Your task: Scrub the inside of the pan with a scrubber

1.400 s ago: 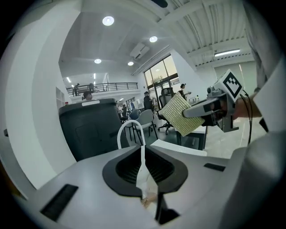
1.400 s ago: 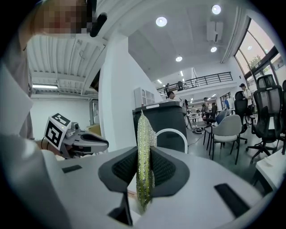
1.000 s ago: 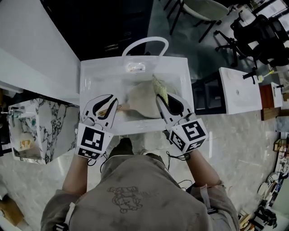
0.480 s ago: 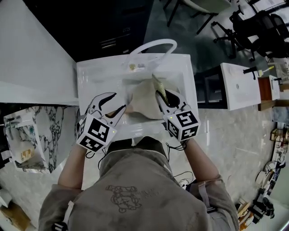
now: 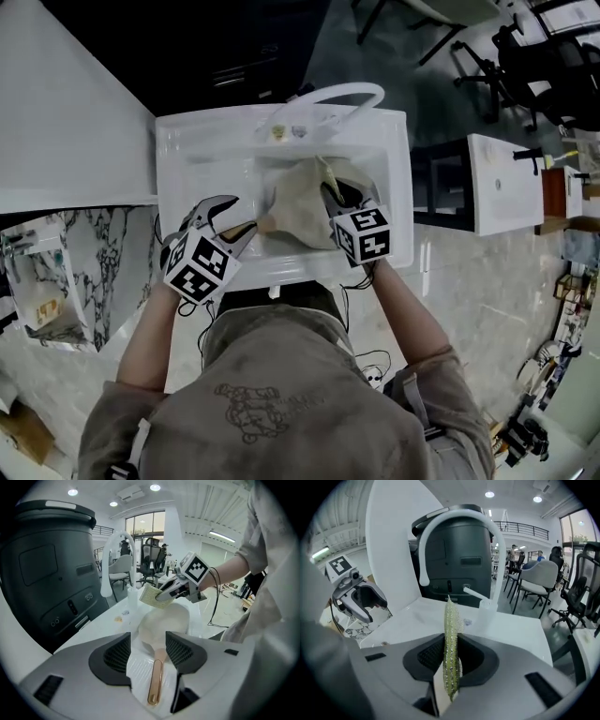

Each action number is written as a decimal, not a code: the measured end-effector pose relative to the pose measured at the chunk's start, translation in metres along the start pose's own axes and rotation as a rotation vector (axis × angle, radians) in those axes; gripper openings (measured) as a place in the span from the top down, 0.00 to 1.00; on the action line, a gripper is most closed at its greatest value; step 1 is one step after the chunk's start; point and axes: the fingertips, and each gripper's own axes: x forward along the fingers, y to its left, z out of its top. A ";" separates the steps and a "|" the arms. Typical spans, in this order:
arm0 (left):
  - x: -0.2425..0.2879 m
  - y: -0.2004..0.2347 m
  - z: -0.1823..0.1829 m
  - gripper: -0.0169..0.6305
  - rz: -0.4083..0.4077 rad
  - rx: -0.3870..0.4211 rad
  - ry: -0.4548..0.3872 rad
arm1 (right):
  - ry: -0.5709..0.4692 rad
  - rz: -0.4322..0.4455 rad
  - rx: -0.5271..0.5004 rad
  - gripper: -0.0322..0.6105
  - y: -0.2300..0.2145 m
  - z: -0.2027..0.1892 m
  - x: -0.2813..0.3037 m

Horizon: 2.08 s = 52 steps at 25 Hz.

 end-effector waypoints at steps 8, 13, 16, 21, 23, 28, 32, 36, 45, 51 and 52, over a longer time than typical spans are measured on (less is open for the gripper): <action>0.043 -0.008 -0.039 0.63 -0.049 -0.051 0.116 | 0.139 0.004 0.103 0.83 -0.040 -0.051 0.057; 0.065 -0.012 -0.060 0.63 -0.076 -0.066 0.184 | 0.221 0.022 0.101 0.83 -0.055 -0.078 0.085; 0.077 -0.016 -0.075 0.63 -0.093 -0.054 0.239 | 0.282 0.024 0.098 0.83 -0.062 -0.094 0.100; 0.093 -0.018 -0.099 0.63 -0.105 -0.017 0.318 | 0.350 -0.032 0.092 0.83 -0.079 -0.112 0.119; 0.098 -0.018 -0.107 0.63 -0.107 -0.031 0.337 | 0.363 -0.070 0.065 0.83 -0.087 -0.118 0.127; 0.106 -0.022 -0.131 0.63 -0.134 -0.027 0.417 | 0.419 -0.098 0.007 0.83 -0.090 -0.133 0.142; 0.108 -0.024 -0.140 0.64 -0.147 -0.045 0.447 | 0.461 -0.067 -0.059 0.82 -0.074 -0.146 0.150; 0.110 -0.024 -0.144 0.64 -0.151 -0.112 0.426 | 0.458 -0.008 -0.115 0.82 -0.060 -0.147 0.160; 0.112 -0.025 -0.153 0.64 -0.163 -0.158 0.421 | 0.524 0.195 -0.195 0.80 -0.007 -0.161 0.175; 0.113 -0.028 -0.159 0.66 -0.154 -0.121 0.441 | 0.574 0.387 -0.274 0.80 0.029 -0.170 0.162; 0.113 -0.028 -0.159 0.66 -0.154 -0.119 0.440 | 0.583 0.425 -0.285 0.80 0.035 -0.171 0.158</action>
